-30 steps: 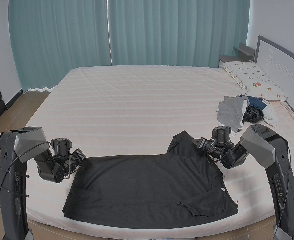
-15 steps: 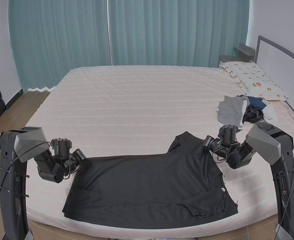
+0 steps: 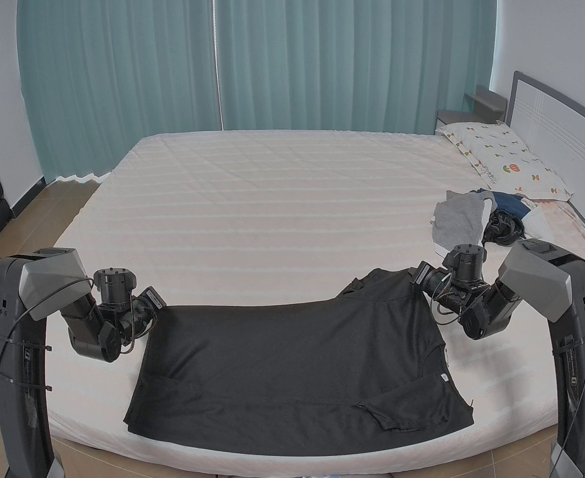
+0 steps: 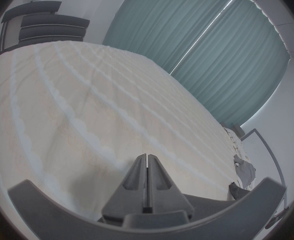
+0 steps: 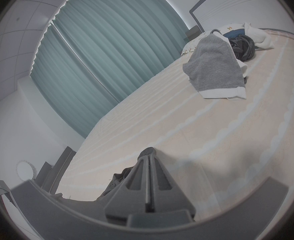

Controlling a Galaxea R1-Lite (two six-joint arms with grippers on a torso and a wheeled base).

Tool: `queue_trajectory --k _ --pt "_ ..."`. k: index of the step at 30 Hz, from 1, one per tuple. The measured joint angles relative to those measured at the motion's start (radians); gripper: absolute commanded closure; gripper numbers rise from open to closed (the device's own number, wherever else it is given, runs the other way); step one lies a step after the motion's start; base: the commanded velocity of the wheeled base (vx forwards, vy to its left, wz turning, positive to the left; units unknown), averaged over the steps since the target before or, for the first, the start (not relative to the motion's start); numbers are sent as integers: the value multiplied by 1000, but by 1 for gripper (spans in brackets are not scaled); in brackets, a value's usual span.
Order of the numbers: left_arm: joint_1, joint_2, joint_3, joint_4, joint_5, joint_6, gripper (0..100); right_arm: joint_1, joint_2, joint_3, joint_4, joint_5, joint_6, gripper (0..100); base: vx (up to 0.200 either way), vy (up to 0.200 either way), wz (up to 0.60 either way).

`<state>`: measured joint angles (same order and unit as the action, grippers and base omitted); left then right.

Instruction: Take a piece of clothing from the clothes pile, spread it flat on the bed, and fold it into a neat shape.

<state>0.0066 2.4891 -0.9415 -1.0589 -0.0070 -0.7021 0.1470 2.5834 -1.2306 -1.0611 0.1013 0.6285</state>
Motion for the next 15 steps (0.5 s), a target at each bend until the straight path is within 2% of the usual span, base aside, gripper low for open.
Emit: queue_trajectory --k 6,15 --pt "13 -10 47 -113 -4 8 100 -1 -9 37 -63 0 1 100 0 0 0" --pt "33 -17 82 -131 -21 15 100 -11 -40 96 -83 20 3 100 0 0 0"
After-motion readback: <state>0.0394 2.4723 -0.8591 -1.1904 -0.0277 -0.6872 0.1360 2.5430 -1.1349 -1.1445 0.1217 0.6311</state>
